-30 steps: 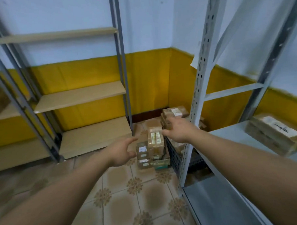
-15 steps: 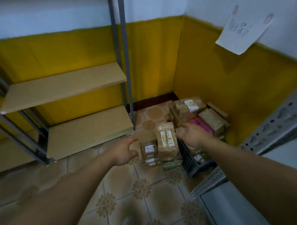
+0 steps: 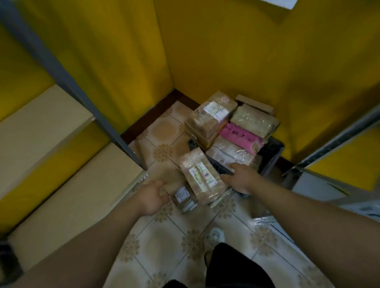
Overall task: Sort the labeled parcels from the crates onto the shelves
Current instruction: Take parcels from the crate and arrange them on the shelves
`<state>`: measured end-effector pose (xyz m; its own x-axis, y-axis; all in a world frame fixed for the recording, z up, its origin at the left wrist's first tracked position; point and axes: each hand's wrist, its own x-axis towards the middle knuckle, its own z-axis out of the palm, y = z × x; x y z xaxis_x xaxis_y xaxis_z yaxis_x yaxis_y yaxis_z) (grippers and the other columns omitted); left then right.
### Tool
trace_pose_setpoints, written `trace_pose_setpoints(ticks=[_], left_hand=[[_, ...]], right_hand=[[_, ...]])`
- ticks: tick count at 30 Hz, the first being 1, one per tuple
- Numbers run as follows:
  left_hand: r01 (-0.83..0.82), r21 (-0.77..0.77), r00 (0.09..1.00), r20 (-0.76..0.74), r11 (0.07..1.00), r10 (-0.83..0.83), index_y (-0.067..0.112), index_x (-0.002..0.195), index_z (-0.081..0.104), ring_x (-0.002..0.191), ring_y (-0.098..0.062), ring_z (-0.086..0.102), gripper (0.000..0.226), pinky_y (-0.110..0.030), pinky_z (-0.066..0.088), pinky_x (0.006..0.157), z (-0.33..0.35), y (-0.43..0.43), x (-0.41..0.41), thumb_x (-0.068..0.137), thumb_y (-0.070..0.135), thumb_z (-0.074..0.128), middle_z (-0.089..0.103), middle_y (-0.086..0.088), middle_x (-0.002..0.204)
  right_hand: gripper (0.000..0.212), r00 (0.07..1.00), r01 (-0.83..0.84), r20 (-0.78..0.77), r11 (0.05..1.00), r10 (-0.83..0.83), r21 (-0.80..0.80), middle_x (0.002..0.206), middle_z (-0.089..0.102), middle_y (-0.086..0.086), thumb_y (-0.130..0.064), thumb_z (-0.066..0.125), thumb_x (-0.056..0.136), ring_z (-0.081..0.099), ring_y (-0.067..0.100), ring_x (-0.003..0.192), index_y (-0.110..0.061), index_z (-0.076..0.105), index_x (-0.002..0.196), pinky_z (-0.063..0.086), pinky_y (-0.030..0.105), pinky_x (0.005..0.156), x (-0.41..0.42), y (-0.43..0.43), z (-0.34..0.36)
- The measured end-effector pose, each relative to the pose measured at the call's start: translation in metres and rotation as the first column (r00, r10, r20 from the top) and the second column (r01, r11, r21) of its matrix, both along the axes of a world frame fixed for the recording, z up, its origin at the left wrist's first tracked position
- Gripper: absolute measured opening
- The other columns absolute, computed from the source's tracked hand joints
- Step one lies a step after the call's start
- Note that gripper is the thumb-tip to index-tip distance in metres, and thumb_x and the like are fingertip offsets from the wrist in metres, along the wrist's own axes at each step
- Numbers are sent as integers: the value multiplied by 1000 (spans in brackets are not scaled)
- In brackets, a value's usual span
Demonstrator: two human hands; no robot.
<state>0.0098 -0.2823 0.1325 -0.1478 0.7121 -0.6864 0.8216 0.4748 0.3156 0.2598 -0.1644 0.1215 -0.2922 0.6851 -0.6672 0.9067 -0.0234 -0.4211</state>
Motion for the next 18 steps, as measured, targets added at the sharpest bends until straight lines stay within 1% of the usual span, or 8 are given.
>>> trace_pose_setpoints(ticks=[2,4,6,8,11,14,16,18], left_hand=[[37,-46,999,16,998,-36,18,151,26,139,-22,33,60,-17,30,99,-17,27,-13,99,31,52,27,-6,157],[57,-70,998,34,996,-55,18,150,28,138,-20,36,57,-12,30,89,-32,55,-25,99,27,52,30,-4,156],[74,-113,997,29,991,-71,20,152,27,139,-21,36,61,-19,32,98,-49,82,-36,98,31,53,29,-3,157],[101,-161,995,33,982,-97,22,152,27,136,-23,40,65,-28,37,104,-72,104,-47,96,38,56,32,-5,156],[148,-207,989,27,967,-146,27,149,31,122,-29,55,63,-39,47,96,-107,138,-56,94,38,59,48,-12,144],[235,-238,972,41,942,-232,26,149,32,118,-37,57,60,-44,48,94,-146,170,-61,96,34,57,53,-15,138],[326,-204,945,41,923,-325,25,148,33,108,-27,62,57,-37,51,87,-175,191,-66,96,33,56,53,-9,138],[403,-147,915,38,903,-402,20,146,37,88,-8,59,53,-23,47,72,-204,209,-73,97,30,55,57,0,127]], right_hand=[[63,998,59,7,997,-59,-51,143,49,15,-49,51,98,52,32,123,-11,40,146,45,35,97,-6,12,-22],[62,992,123,6,989,-123,-88,132,57,14,-51,52,97,58,30,114,-10,45,142,49,35,93,-11,21,-43],[64,984,179,23,976,-178,-121,135,54,16,-50,49,98,56,31,115,-7,41,145,48,35,92,-17,29,-61],[65,967,255,25,956,-254,-148,142,48,17,-48,49,100,52,32,122,-5,38,147,46,35,97,-23,34,-81],[65,919,392,45,900,-391,-189,146,45,15,-48,49,99,50,31,127,-10,36,150,43,29,90,-34,36,-115],[67,824,563,70,801,-562,-205,152,39,15,-46,53,98,48,31,129,-12,33,152,42,30,92,-46,36,-155],[68,749,660,79,729,-658,-183,151,38,17,-45,55,97,50,32,125,-12,32,152,45,31,92,-56,38,-184],[69,670,741,103,654,-735,-155,151,36,17,-45,55,96,49,34,126,-14,30,153,47,36,96,-63,36,-211]])
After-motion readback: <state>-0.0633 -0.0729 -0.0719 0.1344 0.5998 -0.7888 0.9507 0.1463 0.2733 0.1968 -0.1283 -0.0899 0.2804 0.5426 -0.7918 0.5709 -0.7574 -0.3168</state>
